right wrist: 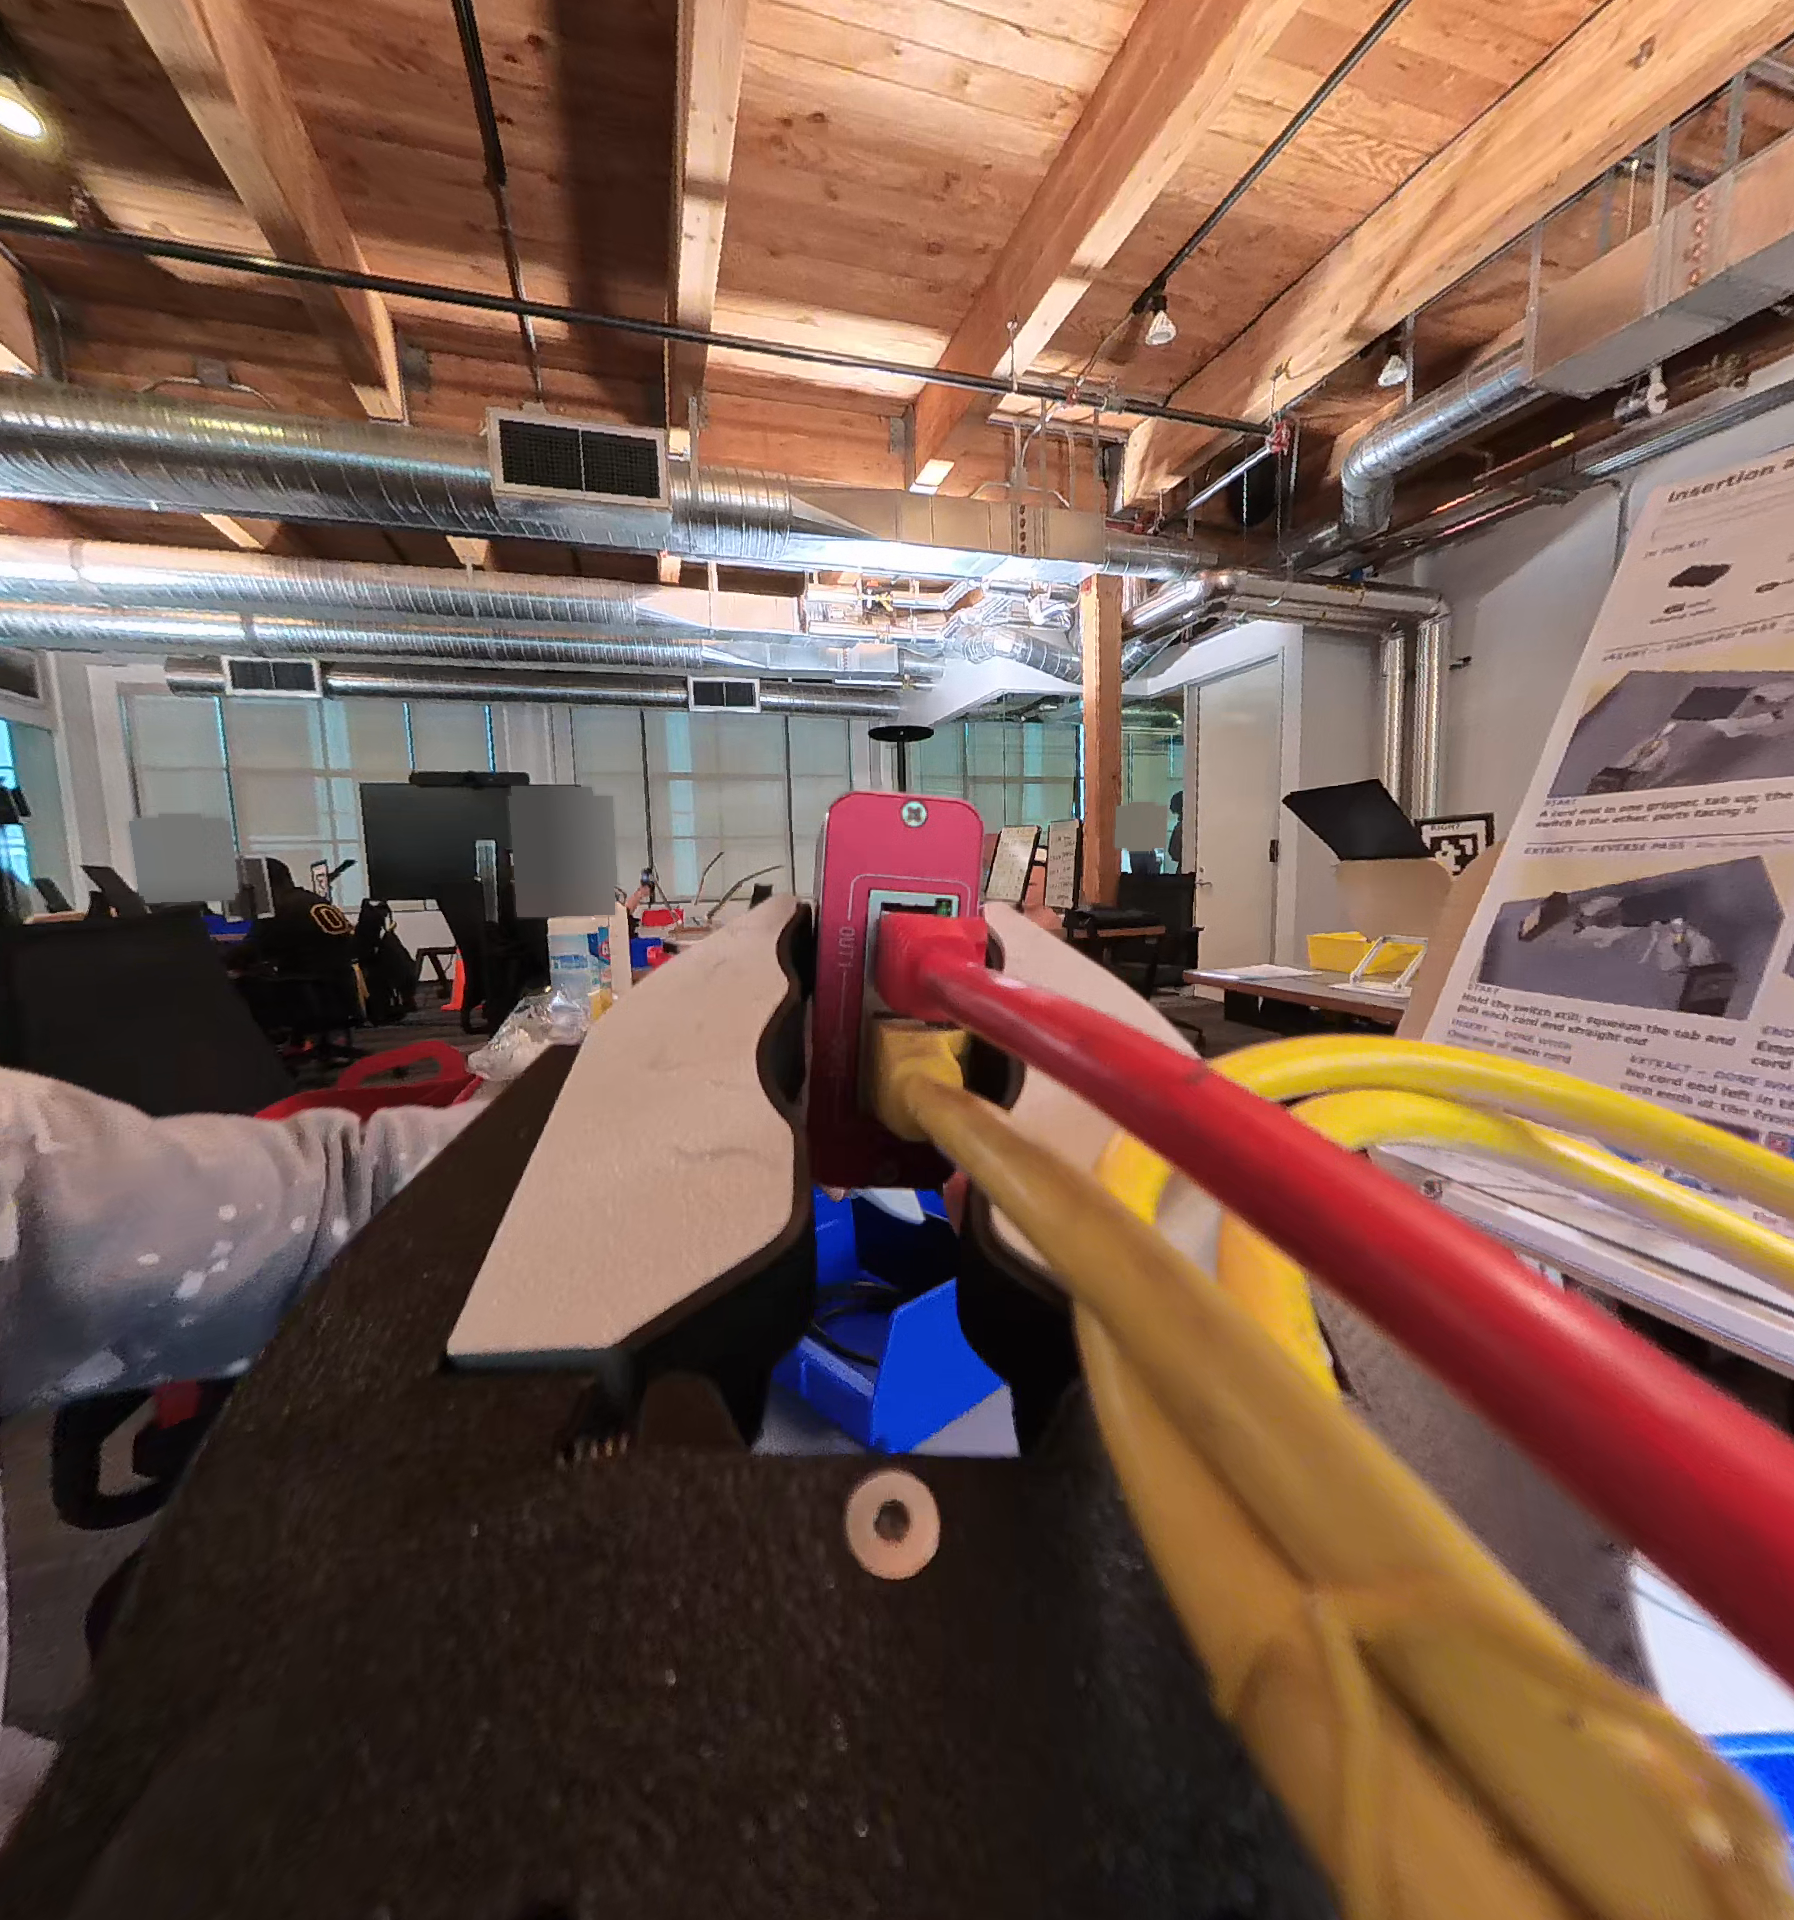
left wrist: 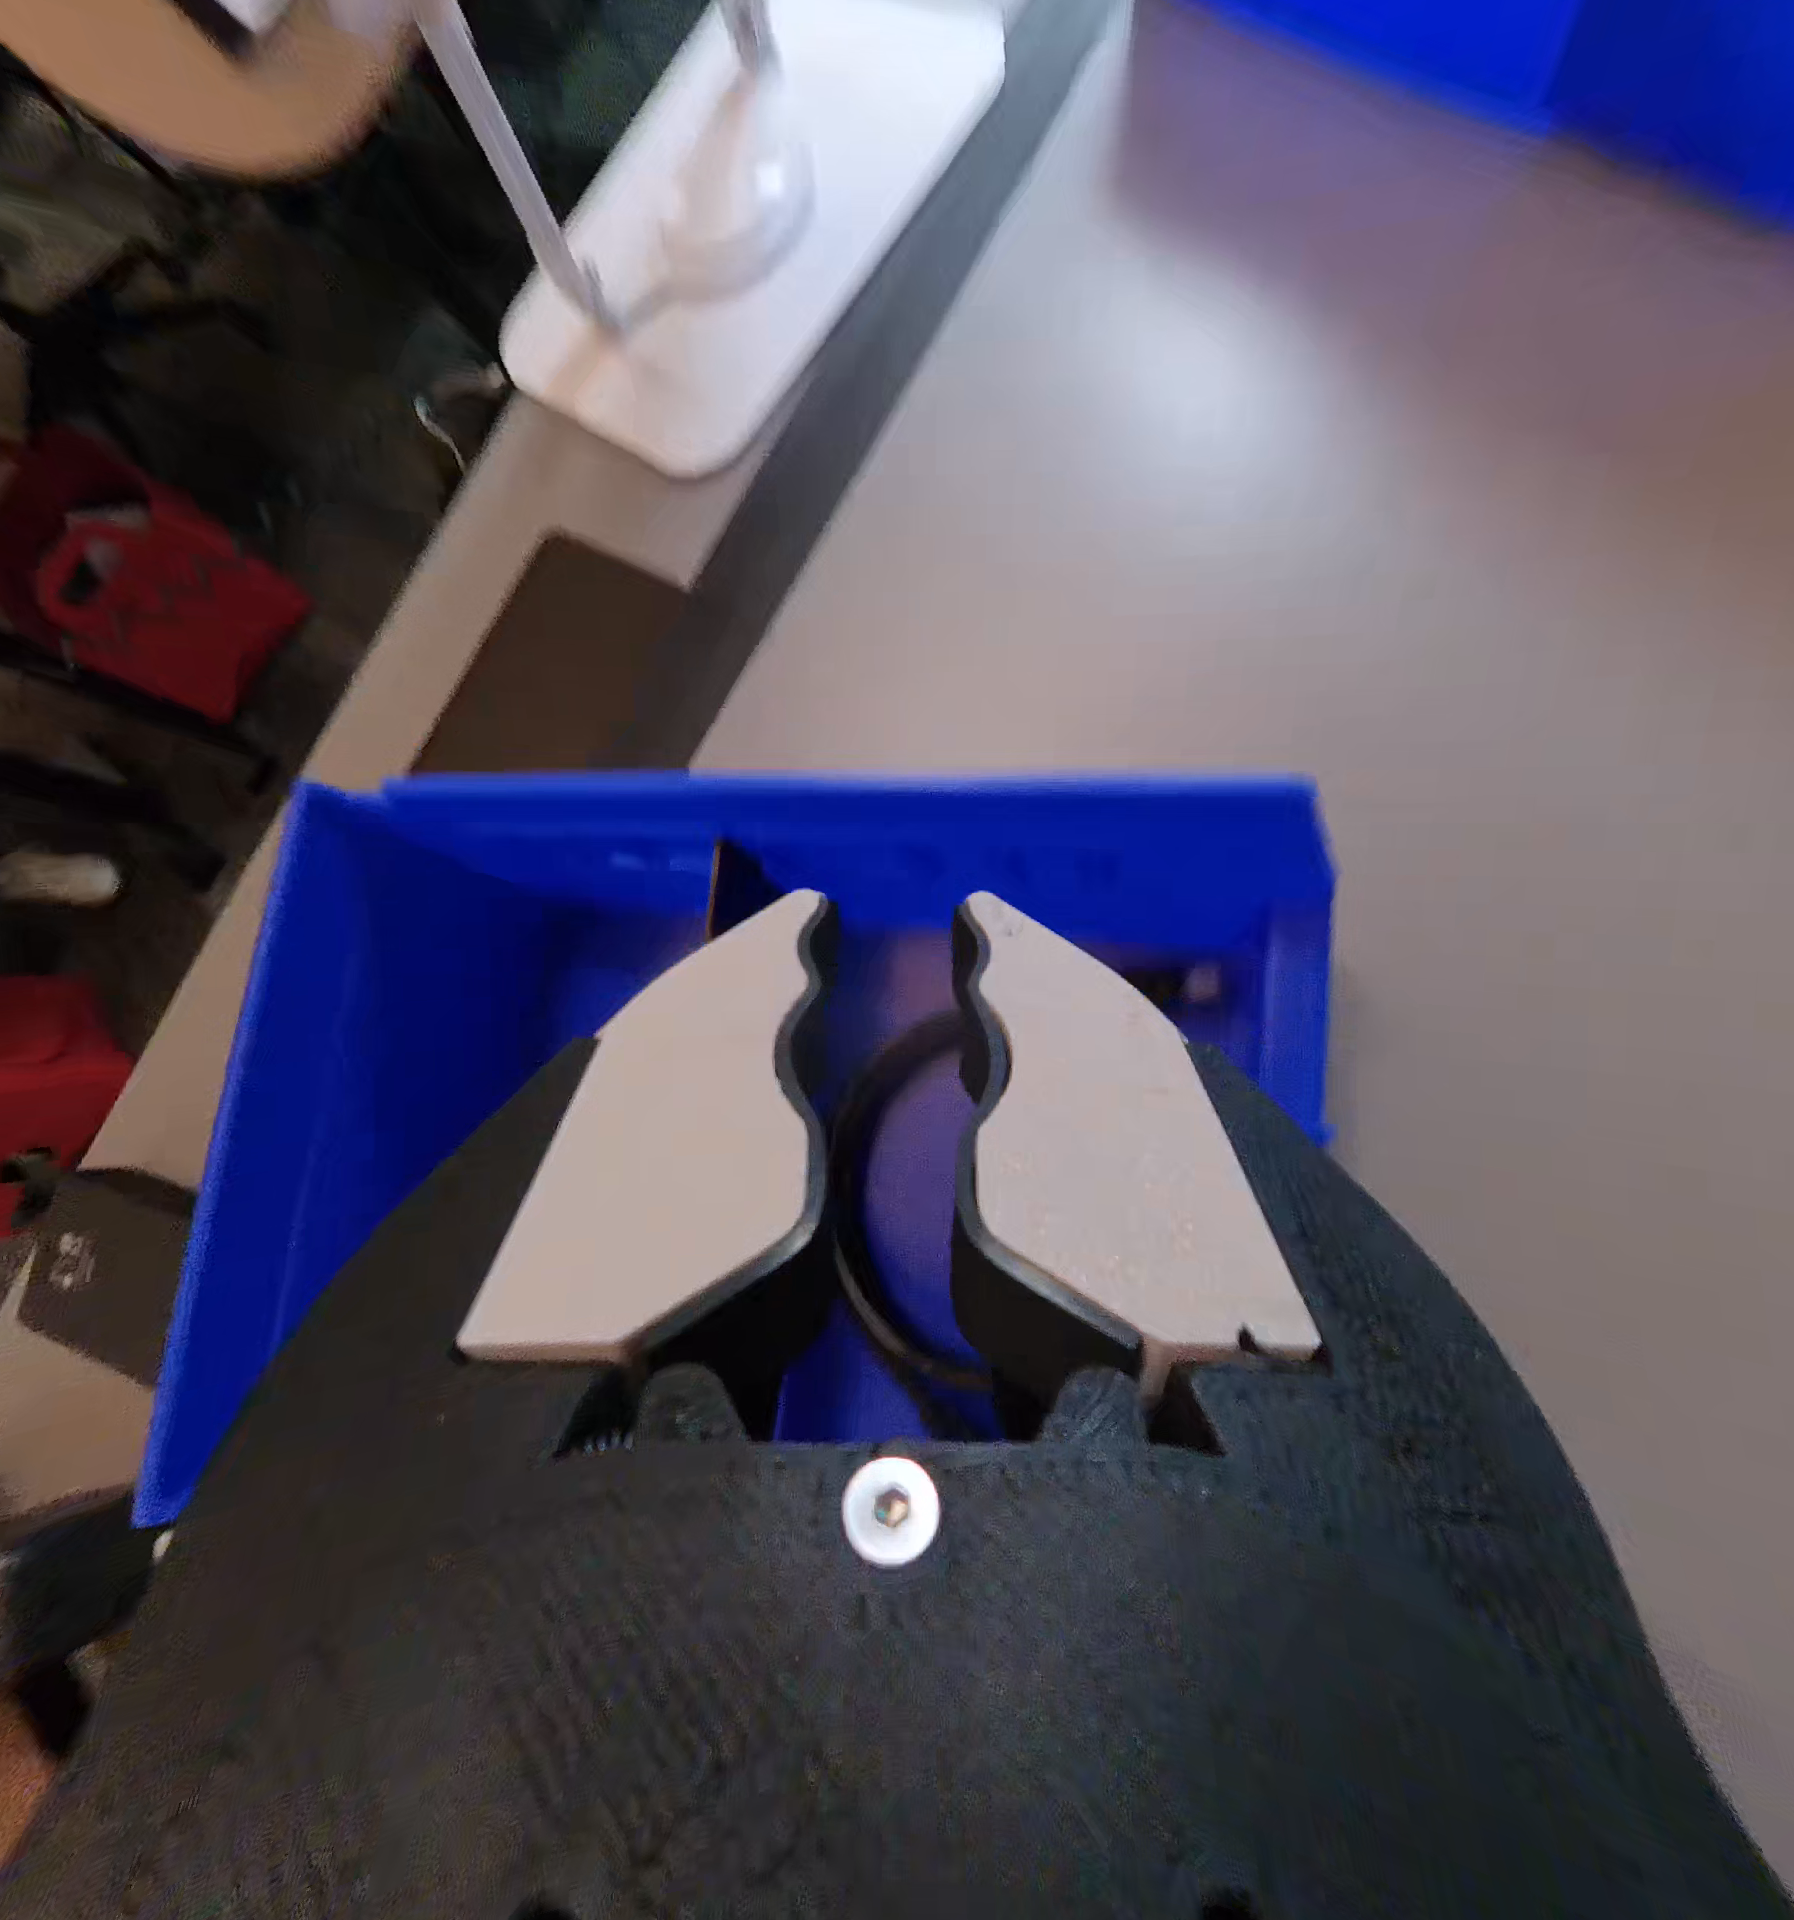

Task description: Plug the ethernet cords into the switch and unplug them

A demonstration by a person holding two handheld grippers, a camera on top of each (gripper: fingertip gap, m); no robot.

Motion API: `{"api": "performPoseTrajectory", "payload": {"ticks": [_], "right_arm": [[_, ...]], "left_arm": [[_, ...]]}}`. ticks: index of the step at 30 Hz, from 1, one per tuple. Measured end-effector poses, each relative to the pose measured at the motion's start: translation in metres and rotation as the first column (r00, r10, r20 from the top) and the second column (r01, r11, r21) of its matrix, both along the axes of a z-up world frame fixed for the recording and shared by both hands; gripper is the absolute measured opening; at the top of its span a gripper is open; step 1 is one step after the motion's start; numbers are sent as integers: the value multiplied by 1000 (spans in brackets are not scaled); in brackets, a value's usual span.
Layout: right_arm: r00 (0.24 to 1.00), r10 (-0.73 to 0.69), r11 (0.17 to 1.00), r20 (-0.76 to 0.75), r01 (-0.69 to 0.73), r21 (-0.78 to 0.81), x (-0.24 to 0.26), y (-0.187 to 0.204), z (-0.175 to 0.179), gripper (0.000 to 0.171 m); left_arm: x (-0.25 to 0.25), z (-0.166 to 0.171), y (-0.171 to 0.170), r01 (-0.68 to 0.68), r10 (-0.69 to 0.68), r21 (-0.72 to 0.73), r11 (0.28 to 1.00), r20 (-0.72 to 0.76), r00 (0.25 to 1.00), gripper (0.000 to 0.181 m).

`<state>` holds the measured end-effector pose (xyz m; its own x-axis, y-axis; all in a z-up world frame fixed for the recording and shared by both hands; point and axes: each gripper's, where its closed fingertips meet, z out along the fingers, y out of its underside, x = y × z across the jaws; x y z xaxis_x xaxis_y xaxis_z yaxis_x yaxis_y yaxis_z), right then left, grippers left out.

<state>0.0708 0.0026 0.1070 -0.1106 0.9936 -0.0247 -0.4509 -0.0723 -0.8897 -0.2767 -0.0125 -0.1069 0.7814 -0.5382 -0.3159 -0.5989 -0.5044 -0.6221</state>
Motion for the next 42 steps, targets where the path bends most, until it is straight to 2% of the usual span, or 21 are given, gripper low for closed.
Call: {"api": "performPoseTrajectory", "payload": {"ticks": [1, 3, 7, 15, 21, 28, 32, 35, 39, 42], "right_arm": [[1000, -1, 1000, 11, 1, 5, -2, 0, -3, 28], [1000, -6, 1000, 30, 5, 12, -7, 2, -8, 28], [999, 14, 1000, 43, -14, -11, -15, 8, -20, 28], [997, 70, 991, 29, -66, -120, -21, 29, -43, 28], [997, 61, 984, 57, -51, -170, -24, 45, -59, 28], [994, 87, 967, 61, -69, -246, -29, 59, -76, 28], [994, 86, 962, 72, -64, -265, -31, 64, -83, 28], [994, 87, 963, 72, -65, -261, -30, 64, -83, 28], [994, 94, 963, 59, -75, -259, -28, 61, -78, 28], [994, 88, 970, 57, -73, -233, -25, 57, -72, 28]], "left_arm": [[-9, -13, -4, 13, -15, -48, 999, -51, 999, 22], [-22, -35, -12, 43, -61, -133, 990, -130, 990, 23], [-24, -67, -22, 141, -190, -253, 957, -184, 964, 26], [14, -88, -6, 371, -425, -309, 876, -128, 896, 30], [18, -110, -12, 470, -582, -410, 782, -208, 786, 28], [24, -123, -12, 539, -650, -413, 734, -197, 734, 31], [29, -125, -15, 574, -665, -404, 712, -126, 736, 16], [29, -125, -15, 585, -657, -372, 721, -95, 748, 16], [20, -122, -14, 536, -619, -370, 758, -151, 771, 14], [14, -95, -11, 506, -559, -301, 808, -120, 821, 13]]}}
